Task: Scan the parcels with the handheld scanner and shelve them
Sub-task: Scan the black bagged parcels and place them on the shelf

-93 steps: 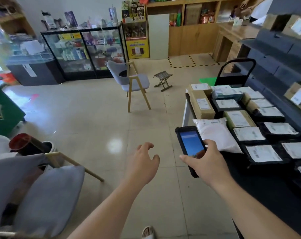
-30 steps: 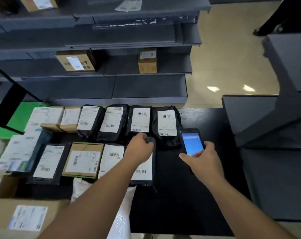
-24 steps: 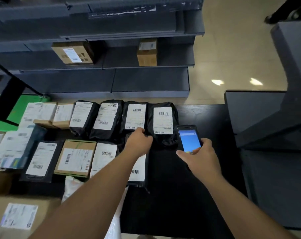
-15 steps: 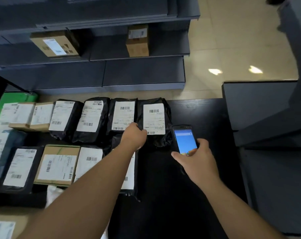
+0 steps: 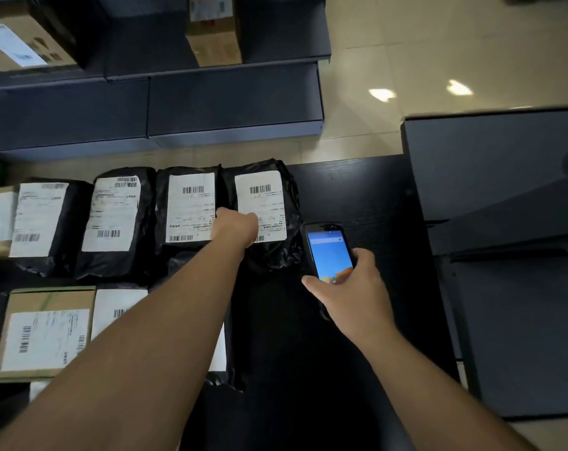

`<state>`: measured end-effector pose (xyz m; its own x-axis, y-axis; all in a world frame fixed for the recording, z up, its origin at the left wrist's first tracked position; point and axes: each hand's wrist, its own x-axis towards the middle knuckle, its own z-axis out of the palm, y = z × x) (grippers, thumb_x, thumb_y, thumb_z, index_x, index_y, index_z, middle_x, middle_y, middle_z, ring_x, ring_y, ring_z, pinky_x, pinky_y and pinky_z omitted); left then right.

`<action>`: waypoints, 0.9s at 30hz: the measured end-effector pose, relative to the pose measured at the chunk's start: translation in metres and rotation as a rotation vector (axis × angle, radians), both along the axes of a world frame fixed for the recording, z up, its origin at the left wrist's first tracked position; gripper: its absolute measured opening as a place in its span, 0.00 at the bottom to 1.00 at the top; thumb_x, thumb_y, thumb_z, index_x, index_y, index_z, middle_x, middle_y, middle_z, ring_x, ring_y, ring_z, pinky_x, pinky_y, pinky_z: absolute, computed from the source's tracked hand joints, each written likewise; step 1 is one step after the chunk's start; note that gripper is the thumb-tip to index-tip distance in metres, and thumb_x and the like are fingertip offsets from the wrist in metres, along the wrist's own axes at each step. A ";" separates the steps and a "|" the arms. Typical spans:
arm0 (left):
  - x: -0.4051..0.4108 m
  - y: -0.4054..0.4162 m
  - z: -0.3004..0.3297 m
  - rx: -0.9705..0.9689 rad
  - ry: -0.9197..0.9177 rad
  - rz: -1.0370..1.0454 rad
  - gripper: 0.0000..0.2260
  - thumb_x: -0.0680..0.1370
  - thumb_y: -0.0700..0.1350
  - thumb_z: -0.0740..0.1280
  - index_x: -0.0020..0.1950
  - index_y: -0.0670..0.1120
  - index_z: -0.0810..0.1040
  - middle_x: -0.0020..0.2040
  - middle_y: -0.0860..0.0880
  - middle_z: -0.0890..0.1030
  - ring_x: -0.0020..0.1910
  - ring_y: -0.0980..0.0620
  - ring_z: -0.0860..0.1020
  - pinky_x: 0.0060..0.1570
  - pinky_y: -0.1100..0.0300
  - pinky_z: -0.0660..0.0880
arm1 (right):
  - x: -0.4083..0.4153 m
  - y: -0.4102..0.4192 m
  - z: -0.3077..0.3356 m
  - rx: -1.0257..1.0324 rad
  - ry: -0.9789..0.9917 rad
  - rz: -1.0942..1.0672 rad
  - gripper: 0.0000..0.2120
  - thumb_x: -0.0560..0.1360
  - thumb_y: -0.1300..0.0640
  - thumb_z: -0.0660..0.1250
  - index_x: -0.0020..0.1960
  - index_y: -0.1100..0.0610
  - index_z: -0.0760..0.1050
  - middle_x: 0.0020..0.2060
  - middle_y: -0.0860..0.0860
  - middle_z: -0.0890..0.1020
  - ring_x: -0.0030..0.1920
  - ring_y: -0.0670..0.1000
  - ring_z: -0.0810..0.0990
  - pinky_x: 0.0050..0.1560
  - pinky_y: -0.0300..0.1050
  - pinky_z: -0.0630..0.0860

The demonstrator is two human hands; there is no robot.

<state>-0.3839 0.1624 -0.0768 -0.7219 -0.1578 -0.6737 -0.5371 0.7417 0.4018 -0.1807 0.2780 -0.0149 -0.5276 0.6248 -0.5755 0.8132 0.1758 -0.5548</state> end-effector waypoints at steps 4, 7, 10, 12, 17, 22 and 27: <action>-0.004 0.002 -0.019 0.026 -0.031 0.051 0.27 0.73 0.53 0.69 0.68 0.41 0.73 0.58 0.42 0.82 0.50 0.40 0.82 0.54 0.44 0.83 | -0.004 -0.001 -0.001 0.003 -0.008 -0.001 0.43 0.64 0.38 0.80 0.71 0.50 0.65 0.56 0.48 0.78 0.51 0.49 0.81 0.49 0.52 0.82; 0.002 0.007 -0.019 0.115 -0.056 0.124 0.22 0.74 0.50 0.72 0.64 0.40 0.76 0.52 0.45 0.83 0.46 0.43 0.83 0.49 0.50 0.83 | -0.004 -0.002 0.000 0.007 -0.001 -0.017 0.42 0.64 0.38 0.80 0.71 0.50 0.65 0.56 0.48 0.78 0.52 0.49 0.81 0.49 0.52 0.82; 0.007 0.009 -0.017 0.192 -0.088 0.195 0.10 0.79 0.45 0.72 0.56 0.42 0.79 0.44 0.47 0.80 0.40 0.48 0.80 0.43 0.56 0.77 | -0.003 -0.005 0.003 0.002 0.001 -0.043 0.42 0.64 0.37 0.81 0.69 0.49 0.65 0.55 0.48 0.78 0.51 0.50 0.81 0.52 0.53 0.82; 0.009 0.007 -0.014 0.210 -0.096 0.210 0.07 0.80 0.44 0.71 0.54 0.42 0.78 0.45 0.47 0.79 0.40 0.47 0.79 0.47 0.55 0.77 | -0.001 -0.007 0.005 -0.001 0.001 -0.050 0.43 0.63 0.36 0.80 0.70 0.48 0.64 0.54 0.47 0.78 0.51 0.49 0.81 0.52 0.54 0.82; 0.007 0.001 -0.010 0.409 -0.053 0.213 0.19 0.70 0.48 0.69 0.60 0.47 0.80 0.55 0.45 0.86 0.51 0.41 0.86 0.55 0.43 0.84 | 0.001 -0.013 0.016 0.003 0.028 -0.058 0.44 0.63 0.35 0.80 0.70 0.48 0.64 0.54 0.48 0.78 0.51 0.49 0.81 0.51 0.55 0.83; 0.021 -0.009 0.032 0.463 0.033 0.110 0.09 0.76 0.46 0.71 0.56 0.46 0.80 0.49 0.44 0.86 0.44 0.42 0.86 0.44 0.44 0.86 | 0.009 -0.022 0.040 0.021 0.063 -0.060 0.42 0.65 0.37 0.81 0.71 0.48 0.64 0.56 0.48 0.77 0.51 0.49 0.80 0.50 0.52 0.83; 0.044 -0.036 0.064 0.534 0.082 0.046 0.10 0.74 0.49 0.74 0.52 0.47 0.81 0.48 0.43 0.87 0.47 0.39 0.87 0.48 0.36 0.84 | 0.023 -0.035 0.074 0.046 0.092 -0.061 0.44 0.65 0.38 0.80 0.73 0.48 0.63 0.56 0.48 0.78 0.51 0.48 0.80 0.48 0.50 0.82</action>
